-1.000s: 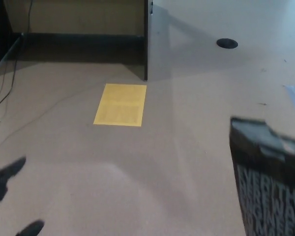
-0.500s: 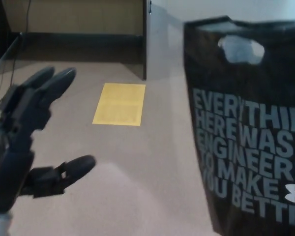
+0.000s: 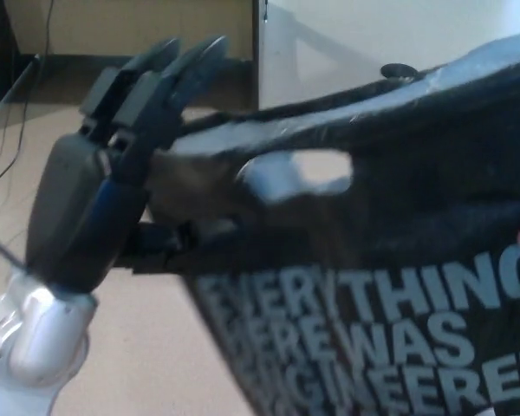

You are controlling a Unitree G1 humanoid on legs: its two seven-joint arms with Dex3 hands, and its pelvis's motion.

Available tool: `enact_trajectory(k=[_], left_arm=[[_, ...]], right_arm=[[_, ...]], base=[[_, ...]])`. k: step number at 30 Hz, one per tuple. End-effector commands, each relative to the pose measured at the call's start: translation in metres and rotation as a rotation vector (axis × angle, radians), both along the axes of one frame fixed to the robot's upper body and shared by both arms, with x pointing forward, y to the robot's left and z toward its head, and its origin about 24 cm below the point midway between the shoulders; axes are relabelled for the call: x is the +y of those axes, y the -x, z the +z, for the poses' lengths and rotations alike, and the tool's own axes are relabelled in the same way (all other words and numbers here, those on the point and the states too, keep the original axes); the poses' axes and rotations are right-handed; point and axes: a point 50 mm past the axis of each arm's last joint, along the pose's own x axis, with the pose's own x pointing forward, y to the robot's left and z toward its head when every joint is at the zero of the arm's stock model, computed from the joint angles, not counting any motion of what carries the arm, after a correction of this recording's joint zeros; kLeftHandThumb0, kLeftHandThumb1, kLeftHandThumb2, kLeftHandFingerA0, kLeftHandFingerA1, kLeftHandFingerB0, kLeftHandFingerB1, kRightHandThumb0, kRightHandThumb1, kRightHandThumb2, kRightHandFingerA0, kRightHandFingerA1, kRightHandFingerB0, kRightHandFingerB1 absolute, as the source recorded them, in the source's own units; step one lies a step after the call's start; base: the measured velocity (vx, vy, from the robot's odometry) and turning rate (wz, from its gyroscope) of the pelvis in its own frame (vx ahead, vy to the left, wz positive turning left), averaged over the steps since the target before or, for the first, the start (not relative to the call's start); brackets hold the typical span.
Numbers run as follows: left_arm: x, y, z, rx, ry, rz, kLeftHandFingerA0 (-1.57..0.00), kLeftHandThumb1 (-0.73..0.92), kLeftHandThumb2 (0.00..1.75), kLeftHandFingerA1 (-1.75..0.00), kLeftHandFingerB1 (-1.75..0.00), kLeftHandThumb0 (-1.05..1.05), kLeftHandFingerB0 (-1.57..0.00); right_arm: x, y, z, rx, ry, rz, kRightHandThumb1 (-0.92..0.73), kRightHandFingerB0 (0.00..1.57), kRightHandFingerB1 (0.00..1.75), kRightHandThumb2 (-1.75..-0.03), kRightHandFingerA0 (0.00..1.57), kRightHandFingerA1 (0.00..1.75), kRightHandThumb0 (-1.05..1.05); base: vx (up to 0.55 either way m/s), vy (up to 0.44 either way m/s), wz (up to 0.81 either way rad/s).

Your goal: A person is holding a plastic bag and the robot extends its left hand to grab the bag by hooking its thumb into the holes at the top and brings its hand down by its side. Then it extends its arm again to hand the plastic bag back to the person.

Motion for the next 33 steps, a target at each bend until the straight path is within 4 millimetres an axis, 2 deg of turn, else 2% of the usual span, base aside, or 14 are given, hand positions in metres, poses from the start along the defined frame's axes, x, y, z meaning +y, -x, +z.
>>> enact_trajectory(k=[1, 6, 8, 10, 11, 12, 13, 14, 22, 23, 31, 32, 33], left_arm=[[-0.008, -0.011, 0.006, 0.046, -0.043, 0.051, -0.10, 0.38, 0.68, -0.23, -0.22, -0.63, -0.10], [-0.016, -0.013, 0.013, 0.025, -0.030, 0.043, -0.10, 0.37, 0.68, -0.29, -0.23, -0.62, -0.09], [-0.017, -0.012, 0.011, 0.025, -0.035, 0.047, -0.04, 0.37, 0.72, -0.33, -0.26, -0.58, -0.07], [-0.019, -0.011, 0.007, 0.035, -0.045, 0.046, -0.05, 0.38, 0.72, -0.33, -0.24, -0.59, -0.08], [-0.019, -0.012, 0.005, 0.041, -0.047, 0.045, -0.08, 0.47, 0.57, -0.26, -0.22, -0.53, -0.08], [-0.020, -0.012, 0.004, 0.046, -0.048, 0.043, -0.08, 0.47, 0.57, -0.26, -0.22, -0.53, -0.08], [-0.022, -0.013, 0.001, 0.062, -0.053, 0.046, -0.10, 0.39, 0.68, -0.27, -0.19, -0.63, -0.12], [-0.023, -0.013, -0.002, 0.066, -0.055, 0.049, -0.04, 0.36, 0.71, -0.33, -0.25, -0.56, -0.09], [-0.030, -0.020, -0.005, 0.056, -0.068, 0.053, -0.10, 0.39, 0.67, -0.39, -0.26, -0.59, -0.06], [-0.031, -0.020, -0.005, 0.050, -0.072, 0.056, 0.00, 0.28, 0.85, -0.49, -0.49, -0.30, 0.00], [-0.047, -0.027, -0.003, 0.051, -0.086, 0.064, 0.00, 0.30, 0.86, -0.48, -0.48, -0.30, 0.00], [-0.050, -0.029, -0.002, 0.041, -0.086, 0.071, -0.17, 0.41, 0.66, -0.39, -0.34, -0.56, -0.12], [-0.051, -0.030, -0.002, 0.037, -0.086, 0.073, -0.17, 0.41, 0.66, -0.39, -0.34, -0.56, -0.12]], right_arm=[[-0.008, 0.003, 0.002, -0.008, 0.019, -0.016, -0.66, 0.69, 0.46, -0.60, 0.84, 0.53, -0.31], [-0.009, 0.005, 0.001, 0.001, 0.015, -0.023, -0.67, 0.69, 0.45, -0.60, 0.83, 0.51, -0.32], [-0.009, 0.007, 0.000, 0.010, 0.021, -0.021, -0.66, 0.69, 0.45, -0.60, 0.83, 0.51, -0.31], [-0.008, 0.007, 0.000, 0.009, 0.019, -0.019, -0.66, 0.68, 0.45, -0.60, 0.83, 0.51, -0.31], [-0.008, 0.007, 0.000, 0.009, 0.019, -0.020, -0.66, 0.67, 0.45, -0.60, 0.83, 0.51, -0.31], [-0.008, 0.007, 0.000, 0.009, 0.019, -0.021, -0.66, 0.67, 0.45, -0.60, 0.83, 0.51, -0.31], [-0.008, 0.008, -0.001, 0.015, 0.016, -0.026, -0.67, 0.67, 0.44, -0.60, 0.82, 0.50, -0.31], [-0.008, 0.008, -0.001, 0.019, 0.017, -0.029, -0.67, 0.67, 0.44, -0.60, 0.82, 0.50, -0.31], [-0.008, 0.008, -0.001, 0.012, 0.019, -0.031, -0.66, 0.68, 0.45, -0.60, 0.83, 0.52, -0.31], [-0.008, 0.008, -0.001, 0.012, 0.022, -0.028, -0.66, 0.68, 0.45, -0.60, 0.83, 0.51, -0.31], [-0.006, 0.008, -0.002, 0.011, 0.000, -0.036, -0.67, 0.68, 0.45, -0.60, 0.82, 0.50, -0.31], [-0.006, 0.006, -0.001, 0.007, 0.005, -0.039, -0.66, 0.68, 0.44, -0.60, 0.83, 0.51, -0.31], [-0.006, 0.006, -0.001, 0.005, 0.007, -0.040, -0.66, 0.68, 0.44, -0.60, 0.83, 0.51, -0.31]], base=[[0.00, 0.000, 0.00], [0.00, 0.000, 0.00], [0.00, 0.000, 0.00], [0.00, 0.000, 0.00], [0.00, 0.000, 0.00], [0.00, 0.000, 0.00], [0.00, 0.000, 0.00], [0.00, 0.000, 0.00], [0.00, 0.000, 0.00], [0.00, 0.000, 0.00], [0.00, 0.000, 0.00], [0.00, 0.000, 0.00], [0.00, 0.000, 0.00]])
